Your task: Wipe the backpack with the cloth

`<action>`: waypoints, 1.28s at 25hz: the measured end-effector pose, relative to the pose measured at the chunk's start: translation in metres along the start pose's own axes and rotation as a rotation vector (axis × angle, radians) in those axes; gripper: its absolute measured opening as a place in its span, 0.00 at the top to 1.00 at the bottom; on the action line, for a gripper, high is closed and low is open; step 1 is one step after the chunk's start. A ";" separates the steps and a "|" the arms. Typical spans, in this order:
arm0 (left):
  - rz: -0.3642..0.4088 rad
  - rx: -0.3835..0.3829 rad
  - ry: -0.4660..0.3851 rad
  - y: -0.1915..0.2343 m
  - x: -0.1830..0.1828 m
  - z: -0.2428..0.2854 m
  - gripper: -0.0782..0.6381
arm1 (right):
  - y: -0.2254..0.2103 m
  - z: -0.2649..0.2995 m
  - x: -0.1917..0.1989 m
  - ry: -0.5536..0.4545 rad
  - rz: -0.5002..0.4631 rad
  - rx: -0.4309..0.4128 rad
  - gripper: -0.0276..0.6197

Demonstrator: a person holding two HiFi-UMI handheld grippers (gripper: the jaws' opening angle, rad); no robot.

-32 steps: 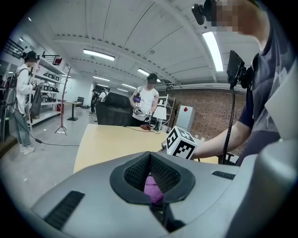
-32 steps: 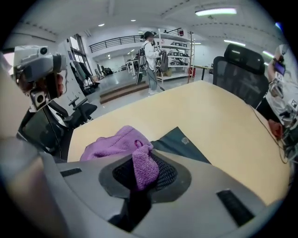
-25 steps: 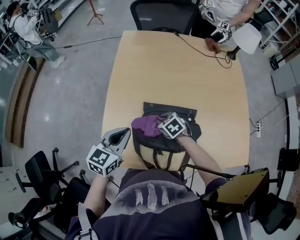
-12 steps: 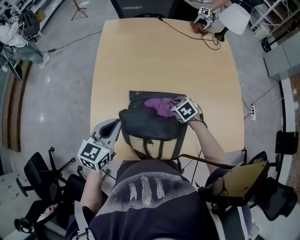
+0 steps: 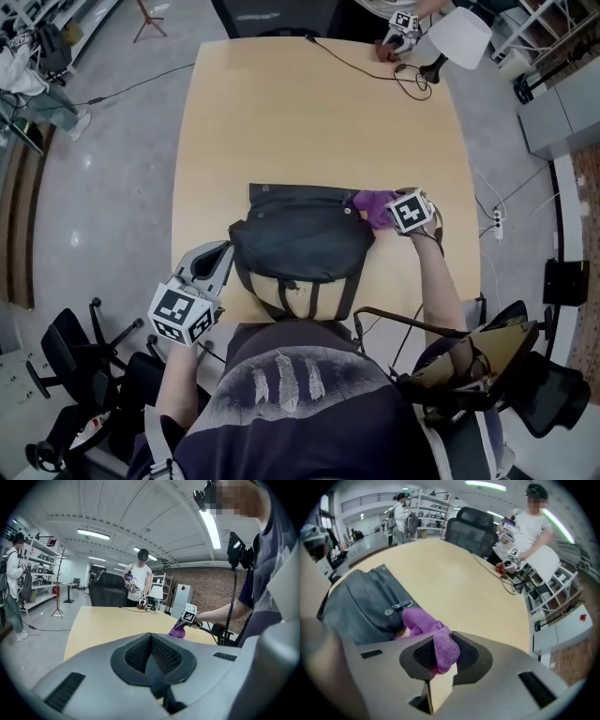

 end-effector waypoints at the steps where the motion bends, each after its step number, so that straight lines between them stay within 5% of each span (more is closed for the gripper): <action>1: -0.001 0.001 0.000 0.001 0.000 0.000 0.88 | -0.010 -0.008 0.003 -0.024 0.066 0.003 0.87; 6: 0.013 0.026 0.002 0.001 -0.001 0.004 0.88 | -0.012 -0.044 -0.022 -0.138 0.159 0.049 0.87; 11: 0.033 0.041 -0.006 -0.002 -0.006 0.002 0.88 | 0.046 -0.002 -0.059 -0.079 0.047 0.008 0.87; 16: 0.017 -0.025 -0.003 0.013 0.008 -0.020 0.88 | 0.105 0.019 -0.089 -0.023 -0.046 -0.044 0.87; 19: -0.026 -0.062 0.006 0.028 0.023 -0.033 0.88 | 0.130 0.020 -0.108 -0.022 -0.085 -0.103 0.87; 23: -0.056 -0.076 0.000 0.038 0.035 -0.040 0.88 | 0.174 0.022 -0.122 -0.006 -0.064 -0.294 0.87; 32: -0.060 -0.072 -0.013 0.049 0.034 -0.041 0.88 | 0.217 0.016 -0.163 -0.009 -0.155 -0.372 0.87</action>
Point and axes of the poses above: the fingertips, and each gripper's own axes: z forward along the fingers, y to its left, x out of its underside, the point moved 2 cm from there along -z, backward along the fingers, and after that the axes turned 13 degrees about y, right-handed, at the moved point
